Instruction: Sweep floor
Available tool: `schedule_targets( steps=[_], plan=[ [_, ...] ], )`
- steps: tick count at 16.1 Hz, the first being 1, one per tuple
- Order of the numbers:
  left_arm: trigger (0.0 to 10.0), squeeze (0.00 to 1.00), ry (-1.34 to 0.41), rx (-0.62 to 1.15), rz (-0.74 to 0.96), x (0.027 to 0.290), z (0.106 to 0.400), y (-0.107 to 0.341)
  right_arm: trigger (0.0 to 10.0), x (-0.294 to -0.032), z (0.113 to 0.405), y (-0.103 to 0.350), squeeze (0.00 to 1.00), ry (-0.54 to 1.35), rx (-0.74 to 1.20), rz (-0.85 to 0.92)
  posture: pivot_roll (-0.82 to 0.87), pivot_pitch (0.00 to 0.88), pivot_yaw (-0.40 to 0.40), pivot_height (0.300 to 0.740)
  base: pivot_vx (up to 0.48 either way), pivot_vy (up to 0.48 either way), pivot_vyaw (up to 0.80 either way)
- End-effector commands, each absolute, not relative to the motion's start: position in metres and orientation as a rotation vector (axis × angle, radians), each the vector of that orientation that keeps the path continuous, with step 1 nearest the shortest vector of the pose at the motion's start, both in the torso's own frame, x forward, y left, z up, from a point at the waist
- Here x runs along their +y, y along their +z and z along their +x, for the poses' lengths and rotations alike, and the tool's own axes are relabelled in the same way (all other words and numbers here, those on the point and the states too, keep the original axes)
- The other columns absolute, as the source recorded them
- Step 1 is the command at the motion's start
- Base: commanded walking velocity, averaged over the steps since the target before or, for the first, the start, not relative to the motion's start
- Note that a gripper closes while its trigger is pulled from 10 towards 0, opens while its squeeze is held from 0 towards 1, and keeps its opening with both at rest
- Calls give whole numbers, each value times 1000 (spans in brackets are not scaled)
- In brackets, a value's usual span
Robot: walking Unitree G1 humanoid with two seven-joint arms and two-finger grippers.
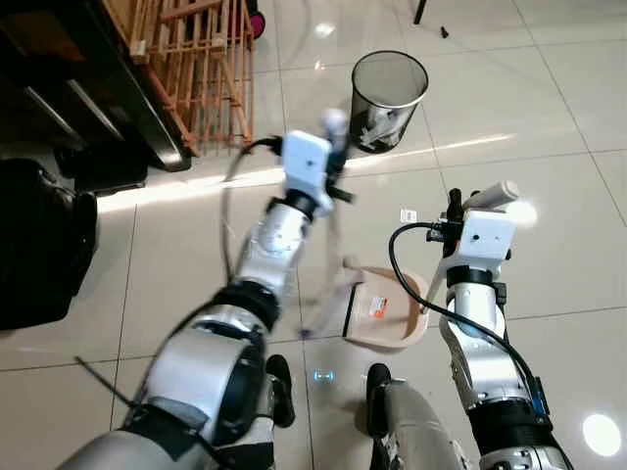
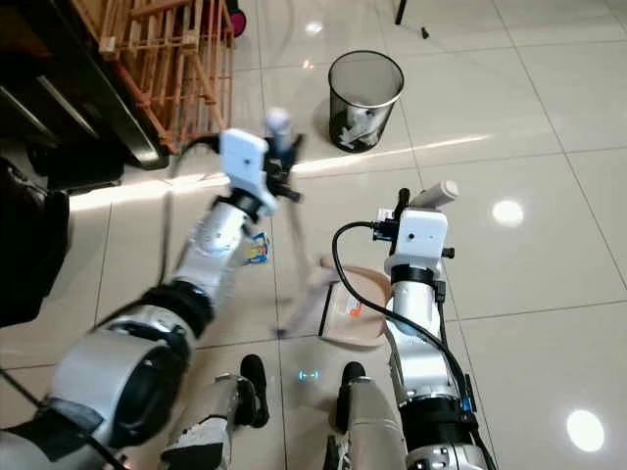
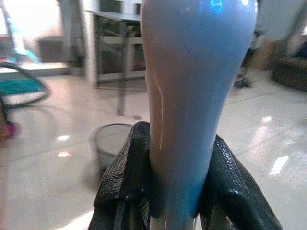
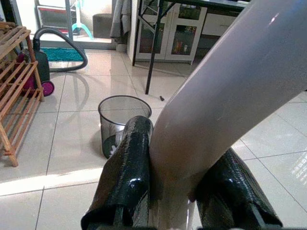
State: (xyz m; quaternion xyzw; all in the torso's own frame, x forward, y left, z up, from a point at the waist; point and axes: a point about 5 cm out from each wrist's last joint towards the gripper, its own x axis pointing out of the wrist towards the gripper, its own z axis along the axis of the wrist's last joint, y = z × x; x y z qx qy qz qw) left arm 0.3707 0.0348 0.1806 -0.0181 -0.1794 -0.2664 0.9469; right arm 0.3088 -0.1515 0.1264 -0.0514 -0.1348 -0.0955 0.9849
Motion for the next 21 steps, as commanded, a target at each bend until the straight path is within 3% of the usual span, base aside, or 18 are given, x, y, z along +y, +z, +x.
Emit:
schedule_targets(
  steps=[1,5,7,11,17,21],
  plan=[
    [10000,0,-618,-392,-69,23,368,188,10000,-146,304,106,0,-165,-171,-95,-89,381,57,740,0,0,0],
    [10000,0,-794,-502,-149,2,356,205,10000,-141,303,105,0,-157,-163,-86,-84,364,55,740,0,0,0],
    [10000,0,-807,-640,-169,14,357,231,10000,-142,301,103,0,-158,-155,-82,-72,363,51,740,0,0,0],
    [10000,0,-857,-729,-156,34,361,256,10000,-141,300,99,0,-157,-141,-78,-54,371,49,740,0,0,0],
    [10000,0,-808,-536,167,48,367,207,10000,-146,299,105,0,-171,-158,-65,-75,384,64,740,0,0,0],
    [10000,0,-778,-496,164,46,364,191,10000,-144,294,104,0,-177,-159,-66,-92,391,75,740,0,0,0]
  ],
)
